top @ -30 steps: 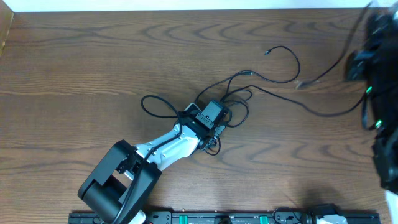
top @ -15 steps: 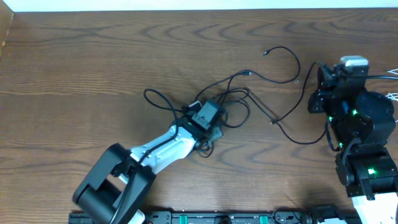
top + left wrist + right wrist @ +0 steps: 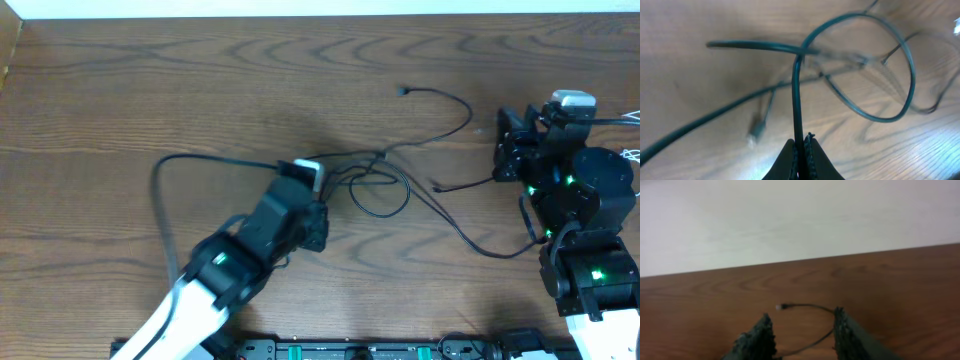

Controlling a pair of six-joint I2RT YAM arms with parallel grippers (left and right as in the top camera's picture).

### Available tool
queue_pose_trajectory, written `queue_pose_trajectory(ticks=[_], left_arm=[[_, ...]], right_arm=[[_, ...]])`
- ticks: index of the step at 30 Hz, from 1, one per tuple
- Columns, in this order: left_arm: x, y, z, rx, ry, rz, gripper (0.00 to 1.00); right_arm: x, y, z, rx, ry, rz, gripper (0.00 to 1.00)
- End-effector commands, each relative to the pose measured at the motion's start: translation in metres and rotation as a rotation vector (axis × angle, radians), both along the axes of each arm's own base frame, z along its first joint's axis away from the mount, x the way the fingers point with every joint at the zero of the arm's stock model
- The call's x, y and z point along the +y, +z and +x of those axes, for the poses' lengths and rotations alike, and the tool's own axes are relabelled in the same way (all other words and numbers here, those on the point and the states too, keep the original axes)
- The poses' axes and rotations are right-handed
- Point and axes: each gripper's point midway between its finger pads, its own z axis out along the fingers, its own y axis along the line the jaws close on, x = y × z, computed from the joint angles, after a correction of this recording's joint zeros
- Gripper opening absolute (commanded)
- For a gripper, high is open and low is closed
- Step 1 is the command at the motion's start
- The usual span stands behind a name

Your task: Untangle cables

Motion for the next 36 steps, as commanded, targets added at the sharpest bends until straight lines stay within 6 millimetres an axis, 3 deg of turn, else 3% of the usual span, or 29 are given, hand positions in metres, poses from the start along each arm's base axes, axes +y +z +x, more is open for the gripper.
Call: queue_pose_trajectory(ticks=[1,4,7,15,23,28,36], left_arm=[[0.011,0.034,-0.002,-0.135,-0.015,-0.008,0.08],[0.016,0.054,-0.008,-0.193,-0.012,-0.054,0.08],[0.019,0.064,-0.012,-0.219,-0.002,-0.087,0.08],[0.021,0.07,-0.014,-0.215,0.027,-0.129,0.08],[0.029,0.089,0.002,-0.209,0.234,-0.295,0.08],[0.024,0.112,0.009,-0.265,0.245,-0.39,0.08],[0.021,0.128,0.013,-0.268,0.281,-0.503,0.08]], right_arm=[[0.031,0.002,-0.009,0.032,0.157,0.134,0.42],[0.052,-0.003,-0.018,0.063,0.279,0.189,0.46],[0.058,-0.015,-0.022,0.094,0.317,0.2,0.49],[0.066,-0.069,-0.03,0.194,0.341,0.187,0.5],[0.106,-0.094,-0.049,0.257,0.475,0.161,0.54],[0.119,-0.119,-0.061,0.256,0.589,0.002,0.54],[0.119,-0.122,-0.062,0.154,0.685,-0.213,0.55]])
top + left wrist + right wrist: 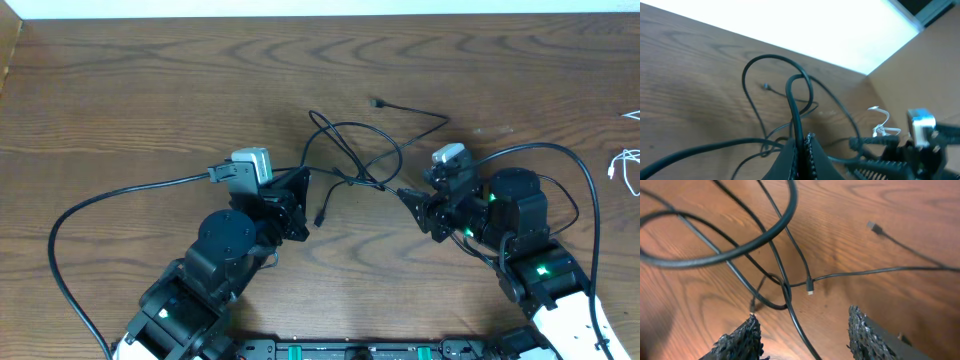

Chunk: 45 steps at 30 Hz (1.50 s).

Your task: Untangle cables

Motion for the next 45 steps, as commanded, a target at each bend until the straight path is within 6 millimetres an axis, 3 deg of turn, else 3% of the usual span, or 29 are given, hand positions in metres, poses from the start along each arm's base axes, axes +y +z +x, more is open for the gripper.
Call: queue_pose_trajectory(ticks=[1,8,17,23,27,31,45], left_arm=[[0.003,0.016,0.002,-0.009,0.037,-0.091,0.08],[-0.001,0.039,0.005,-0.049,0.039,-0.212,0.08],[-0.005,0.051,0.004,-0.063,0.026,-0.278,0.08],[-0.005,0.061,0.005,-0.092,0.023,-0.304,0.08],[-0.005,0.065,0.005,-0.096,0.024,-0.331,0.08],[-0.006,0.066,0.004,-0.094,0.017,-0.339,0.08],[-0.006,0.068,0.004,-0.063,0.026,-0.405,0.08]], right_arm=[[0.002,0.0,-0.002,-0.09,0.077,-0.083,0.54],[0.004,-0.005,-0.004,-0.07,0.092,-0.079,0.54],[0.005,-0.008,-0.003,-0.059,0.093,-0.081,0.5],[0.017,-0.016,-0.013,-0.033,0.144,-0.084,0.51],[0.022,-0.024,-0.017,-0.019,0.16,-0.099,0.47],[0.012,-0.031,-0.008,-0.018,0.096,-0.148,0.44],[0.013,-0.044,-0.007,0.019,0.099,-0.163,0.42]])
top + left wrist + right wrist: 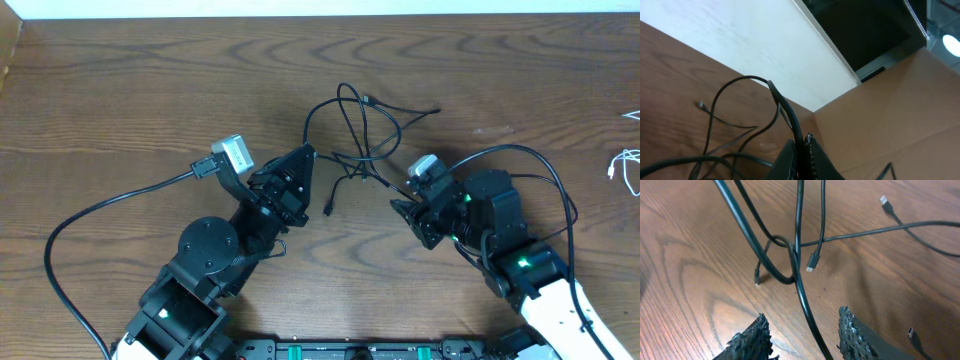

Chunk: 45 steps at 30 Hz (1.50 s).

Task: Untangle cables
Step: 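Move the right gripper left and grasp a black cable beside the left gripper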

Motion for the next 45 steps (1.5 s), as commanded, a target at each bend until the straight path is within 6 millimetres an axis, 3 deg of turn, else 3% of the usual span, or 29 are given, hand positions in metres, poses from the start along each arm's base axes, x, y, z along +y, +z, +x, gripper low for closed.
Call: queue_pose_trajectory(ticks=[1,22,31,38,45], left_arm=[[0.002,0.011,-0.002,-0.016,-0.002,-0.036,0.08],[0.002,0.011,-0.002,-0.008,-0.002,-0.048,0.08],[0.002,0.011,-0.002,-0.008,-0.001,-0.046,0.08],[0.002,-0.006,-0.003,0.047,0.0,-0.003,0.08],[0.005,-0.03,-0.004,0.119,0.008,0.061,0.08]], right_arm=[[0.0,-0.006,0.0,0.005,0.008,-0.015,0.41],[0.007,-0.014,0.015,-0.006,0.007,-0.011,0.34],[0.008,-0.018,0.02,-0.007,0.0,-0.015,0.2],[-0.004,0.006,0.035,-0.096,-0.052,0.019,0.01],[-0.043,0.06,0.047,-0.272,-0.176,0.072,0.01]])
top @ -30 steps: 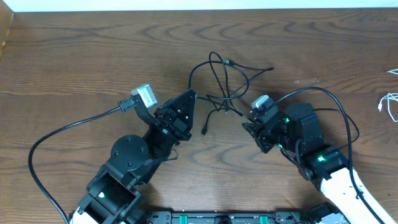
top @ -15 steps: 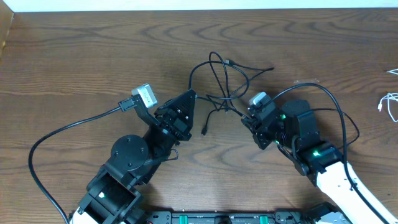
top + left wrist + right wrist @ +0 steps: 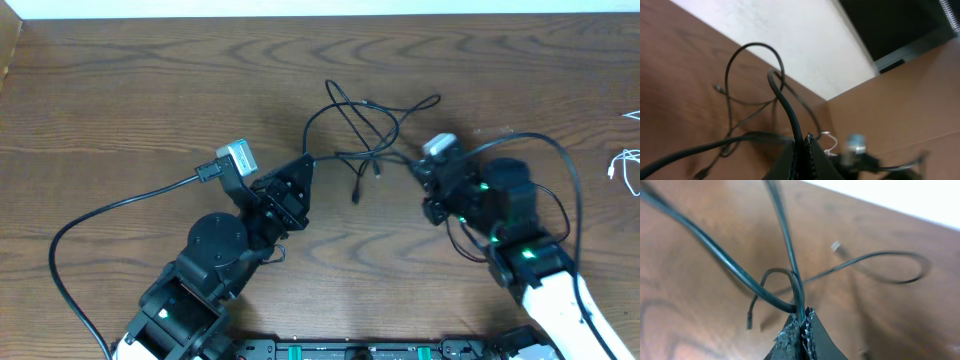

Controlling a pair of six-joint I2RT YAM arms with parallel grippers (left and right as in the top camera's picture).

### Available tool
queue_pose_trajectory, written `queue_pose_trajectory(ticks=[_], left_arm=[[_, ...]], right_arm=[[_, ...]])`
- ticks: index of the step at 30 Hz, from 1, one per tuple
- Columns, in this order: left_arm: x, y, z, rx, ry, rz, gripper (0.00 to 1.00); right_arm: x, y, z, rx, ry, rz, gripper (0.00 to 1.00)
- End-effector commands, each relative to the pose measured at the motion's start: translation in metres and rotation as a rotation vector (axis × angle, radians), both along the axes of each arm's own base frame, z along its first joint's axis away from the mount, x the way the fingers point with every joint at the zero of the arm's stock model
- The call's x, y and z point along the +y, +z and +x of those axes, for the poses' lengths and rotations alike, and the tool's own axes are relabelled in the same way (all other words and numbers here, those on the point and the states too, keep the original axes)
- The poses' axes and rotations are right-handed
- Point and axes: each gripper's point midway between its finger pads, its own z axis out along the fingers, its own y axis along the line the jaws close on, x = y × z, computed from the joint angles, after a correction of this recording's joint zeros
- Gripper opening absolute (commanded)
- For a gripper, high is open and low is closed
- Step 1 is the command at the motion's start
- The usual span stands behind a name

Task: Untangle cables
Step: 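Move the right gripper left and grasp a black cable beside the left gripper, then pull the grasped black cable rightward with the right gripper, away from the left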

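Observation:
A tangle of black cables (image 3: 362, 118) hangs and lies at the table's middle back. My left gripper (image 3: 307, 161) is shut on the thick black cable (image 3: 785, 102), which rises from the gripper (image 3: 802, 138) in the left wrist view and loops over. On the tangle's right side, my right gripper (image 3: 414, 166) is shut on a thin black cable (image 3: 785, 240), pinched at the fingertips of the gripper (image 3: 804, 311). A loose plug (image 3: 748, 325) dangles below the loops. Another plug end (image 3: 836, 245) lies farther back.
A white cable (image 3: 628, 165) lies at the table's right edge. Each arm's own camera lead curves beside it: the left lead (image 3: 100, 205) and the right lead (image 3: 560, 160). The table's far edge meets a white wall (image 3: 790, 30).
My right gripper was open just below the hanging cables; it is now shut on a thin cable and sits farther back. The left gripper still holds the thick cable.
At first my left gripper held the thick cable low over the table while the right arm stood back at the right, open. Then the left held the cable raised and the right was open beside the tangle. Now both grippers hold cables.

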Motion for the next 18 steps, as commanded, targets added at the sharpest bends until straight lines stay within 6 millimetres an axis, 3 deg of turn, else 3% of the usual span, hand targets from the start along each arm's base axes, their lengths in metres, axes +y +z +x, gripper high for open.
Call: queue_pose_trajectory(ticks=[1,7,11,13,18], left_arm=[[0.005,-0.007,-0.001,0.028,0.015,0.029,0.08],[0.026,-0.094,-0.011,0.308,0.072,0.285,0.08],[0.04,-0.15,-0.028,0.536,0.089,0.432,0.08],[0.043,-0.168,-0.033,0.621,0.111,0.461,0.08],[0.043,-0.199,-0.033,0.744,0.147,0.512,0.08]], right_arm=[[-0.027,0.032,0.005,-0.108,-0.089,0.023,0.01],[-0.079,0.091,0.004,-0.29,-0.268,0.061,0.01],[-0.105,0.118,-0.001,-0.364,-0.386,0.074,0.01],[-0.105,0.119,-0.003,-0.367,-0.386,0.075,0.01],[-0.1,0.09,-0.007,-0.205,-0.398,0.129,0.01]])
